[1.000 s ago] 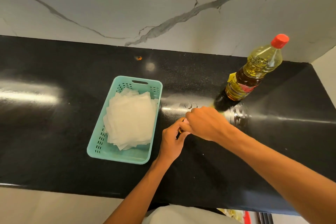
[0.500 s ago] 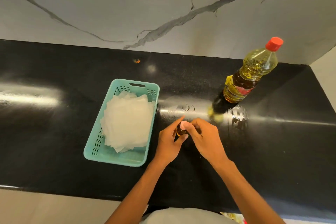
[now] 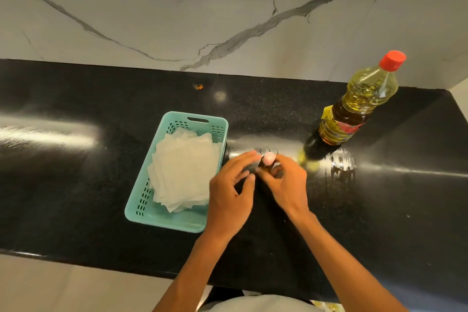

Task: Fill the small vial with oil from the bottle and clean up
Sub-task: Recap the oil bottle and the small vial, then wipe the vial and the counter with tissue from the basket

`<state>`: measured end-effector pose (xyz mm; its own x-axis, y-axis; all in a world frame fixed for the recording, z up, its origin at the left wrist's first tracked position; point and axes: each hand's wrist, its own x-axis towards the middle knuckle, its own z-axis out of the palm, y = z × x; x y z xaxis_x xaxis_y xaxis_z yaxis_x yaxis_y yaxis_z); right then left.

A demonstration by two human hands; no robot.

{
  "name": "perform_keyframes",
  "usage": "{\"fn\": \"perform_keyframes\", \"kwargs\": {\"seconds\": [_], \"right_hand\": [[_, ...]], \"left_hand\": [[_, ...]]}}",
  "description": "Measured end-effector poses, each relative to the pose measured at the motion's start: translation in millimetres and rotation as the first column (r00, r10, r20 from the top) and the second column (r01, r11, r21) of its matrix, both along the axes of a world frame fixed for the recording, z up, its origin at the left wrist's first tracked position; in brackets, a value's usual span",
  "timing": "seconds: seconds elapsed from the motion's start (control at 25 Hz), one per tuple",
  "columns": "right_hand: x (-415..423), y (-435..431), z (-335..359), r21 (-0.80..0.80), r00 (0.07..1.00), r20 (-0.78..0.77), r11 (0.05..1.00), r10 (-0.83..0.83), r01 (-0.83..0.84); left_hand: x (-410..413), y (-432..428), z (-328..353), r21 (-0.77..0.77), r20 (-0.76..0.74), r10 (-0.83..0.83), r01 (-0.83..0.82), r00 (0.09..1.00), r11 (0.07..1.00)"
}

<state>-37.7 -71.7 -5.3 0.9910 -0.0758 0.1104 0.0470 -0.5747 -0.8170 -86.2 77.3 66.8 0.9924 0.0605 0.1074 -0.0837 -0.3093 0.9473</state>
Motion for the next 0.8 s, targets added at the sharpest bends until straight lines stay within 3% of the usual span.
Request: {"fn": "perform_keyframes", "kwargs": {"seconds": [0.12, 0.28, 0.4, 0.6, 0.68, 0.8], "right_hand": [[55, -11, 9, -0.006, 0.986, 0.025, 0.986, -0.165, 0.165], [119, -22, 9, -0.048, 0.967, 0.002, 0.966, -0.254, 0.254], [142, -23, -1, -0.07, 0.96, -0.007, 0.957, -0.281, 0.28], [145, -24, -5, -0.023, 0.958, -0.068, 0.96, -0.279, 0.278], [133, -24, -3, 0.022, 0.949, -0.099, 0.953, -0.298, 0.301], [104, -24, 1, 0.053, 0.923, -0.019, 0.922, -0.384, 0.384]], "left_hand": [[17, 34, 20, 0.16, 0.175, 0.115, -0.143, 0.978, 0.977], [52, 85, 16, 0.299, 0.045, 0.336, -0.333, 0.941, 0.894], [86, 106, 1, 0.458, -0.095, 0.344, -0.266, 0.934, 0.848], [132, 102, -19, 0.614, -0.204, 0.191, -0.027, 0.96, 0.789], [141, 99, -24, 0.652, -0.195, 0.198, -0.024, 0.961, 0.758], [145, 100, -30, 0.668, -0.132, 0.187, -0.052, 0.974, 0.743]]}}
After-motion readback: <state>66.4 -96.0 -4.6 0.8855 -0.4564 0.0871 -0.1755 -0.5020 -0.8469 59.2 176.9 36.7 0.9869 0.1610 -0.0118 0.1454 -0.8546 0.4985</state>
